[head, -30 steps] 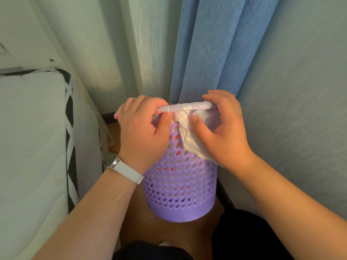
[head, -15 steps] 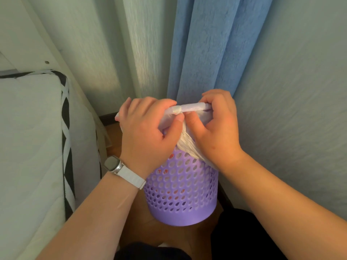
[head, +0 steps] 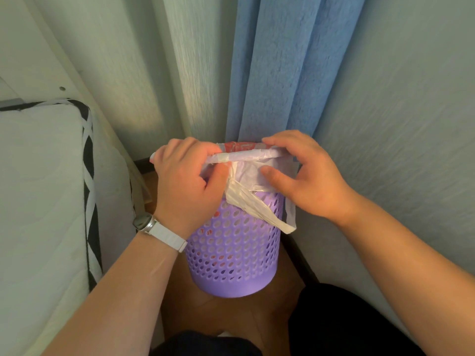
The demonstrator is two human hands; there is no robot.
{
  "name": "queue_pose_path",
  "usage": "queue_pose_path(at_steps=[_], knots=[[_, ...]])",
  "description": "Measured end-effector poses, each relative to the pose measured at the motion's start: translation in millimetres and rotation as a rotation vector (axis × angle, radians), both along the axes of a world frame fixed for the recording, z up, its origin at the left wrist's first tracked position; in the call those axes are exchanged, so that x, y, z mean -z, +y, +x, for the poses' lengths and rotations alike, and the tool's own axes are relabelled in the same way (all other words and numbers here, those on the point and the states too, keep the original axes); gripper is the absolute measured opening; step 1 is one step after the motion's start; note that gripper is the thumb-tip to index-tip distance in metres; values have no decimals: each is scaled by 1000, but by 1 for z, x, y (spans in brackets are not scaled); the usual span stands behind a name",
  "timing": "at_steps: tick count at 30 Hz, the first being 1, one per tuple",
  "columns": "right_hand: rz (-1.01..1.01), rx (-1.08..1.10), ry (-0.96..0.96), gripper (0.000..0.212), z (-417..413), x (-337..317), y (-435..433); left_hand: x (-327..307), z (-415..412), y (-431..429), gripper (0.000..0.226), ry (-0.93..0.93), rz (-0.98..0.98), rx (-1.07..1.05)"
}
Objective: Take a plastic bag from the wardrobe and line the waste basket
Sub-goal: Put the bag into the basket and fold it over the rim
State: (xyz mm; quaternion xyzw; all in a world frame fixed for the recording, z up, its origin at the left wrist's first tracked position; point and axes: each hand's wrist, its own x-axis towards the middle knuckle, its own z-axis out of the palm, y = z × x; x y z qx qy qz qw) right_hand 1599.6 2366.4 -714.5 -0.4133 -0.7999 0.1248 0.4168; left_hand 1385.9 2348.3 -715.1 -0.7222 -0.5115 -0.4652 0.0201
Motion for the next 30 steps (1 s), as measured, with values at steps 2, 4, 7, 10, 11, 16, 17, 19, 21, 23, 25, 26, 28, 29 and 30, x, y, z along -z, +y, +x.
queue_pose_path(at_steps=[2, 4, 7, 10, 11, 16, 17, 19, 21, 23, 25, 26, 28, 29, 30], knots=[[-29, -6, -13, 30, 1, 2, 1, 1, 0, 0, 11, 1, 0, 14], [-57, 11, -24, 25, 0, 5, 2, 2, 2, 0, 10, 9, -7, 21], [-15, 44, -46, 23, -1, 13, 4, 3, 0, 2, 14, 65, -32, 37], [50, 49, -148, 27, 2, 29, 6, 10, -7, 7, 18, 196, -126, 115], [58, 43, -183, 28, 4, 36, 7, 14, -9, 10, 22, 262, -170, 148], [113, 38, -309, 23, 11, 74, 6, 35, -12, 16, 21, 492, -330, 265], [120, 39, -325, 21, 12, 81, 5, 39, -10, 16, 21, 515, -332, 269], [117, 28, -352, 19, 14, 93, 2, 50, -5, 14, 21, 576, -311, 257], [98, 16, -399, 18, 19, 105, 1, 65, 4, 10, 21, 644, -303, 237], [76, -9, -455, 18, 24, 118, 1, 81, 11, 2, 22, 692, -321, 217], [68, -38, -487, 17, 28, 129, -1, 95, 15, -6, 23, 734, -340, 218], [66, -49, -496, 16, 27, 134, -2, 101, 15, -9, 24, 745, -345, 219], [57, -67, -511, 17, 24, 145, -3, 112, 12, -12, 25, 763, -340, 217], [50, -81, -526, 17, 21, 151, -3, 118, 10, -13, 25, 779, -336, 215], [45, -98, -547, 19, 19, 157, -3, 125, 8, -15, 26, 804, -340, 214]])
